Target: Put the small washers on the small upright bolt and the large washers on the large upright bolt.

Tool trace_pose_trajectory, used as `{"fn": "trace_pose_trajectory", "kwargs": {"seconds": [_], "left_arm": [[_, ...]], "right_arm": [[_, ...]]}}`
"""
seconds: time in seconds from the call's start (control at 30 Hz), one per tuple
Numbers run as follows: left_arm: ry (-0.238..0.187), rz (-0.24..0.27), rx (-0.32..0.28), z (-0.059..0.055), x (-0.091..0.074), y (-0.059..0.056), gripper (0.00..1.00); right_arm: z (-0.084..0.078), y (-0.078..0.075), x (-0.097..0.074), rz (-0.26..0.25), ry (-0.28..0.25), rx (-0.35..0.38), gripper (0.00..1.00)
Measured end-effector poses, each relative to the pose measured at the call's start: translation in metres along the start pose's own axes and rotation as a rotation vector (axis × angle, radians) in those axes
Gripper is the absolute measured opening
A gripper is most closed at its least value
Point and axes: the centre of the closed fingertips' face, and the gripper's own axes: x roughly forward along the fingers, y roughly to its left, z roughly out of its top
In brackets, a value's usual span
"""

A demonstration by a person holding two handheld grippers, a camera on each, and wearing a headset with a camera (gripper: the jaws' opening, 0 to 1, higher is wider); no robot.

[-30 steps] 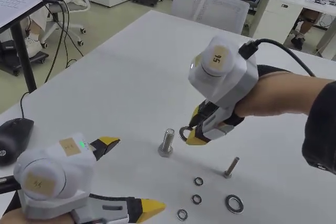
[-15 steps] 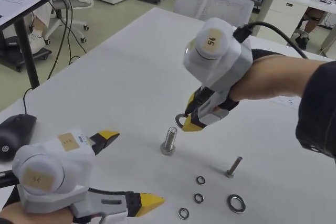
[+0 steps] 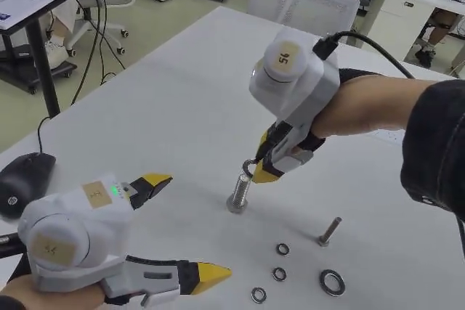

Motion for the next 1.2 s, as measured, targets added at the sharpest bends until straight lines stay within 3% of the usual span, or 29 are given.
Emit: {"fn": "trace_pose_trajectory", "kwargs": {"seconds": [0.4,1.2], "left_arm": [[-0.012,-0.012,0.001,0.001,0.0,0.0,0.91],[0.007,-0.035,-0.003,-0.004,0.007,0.0,0.87]], "right_arm": [[0.004,0.001,0.007,0.026,0.011,-0.007,0.24],[-0.002,-0.006,0.021,0.065,0.038,0.0,0.24]]}}
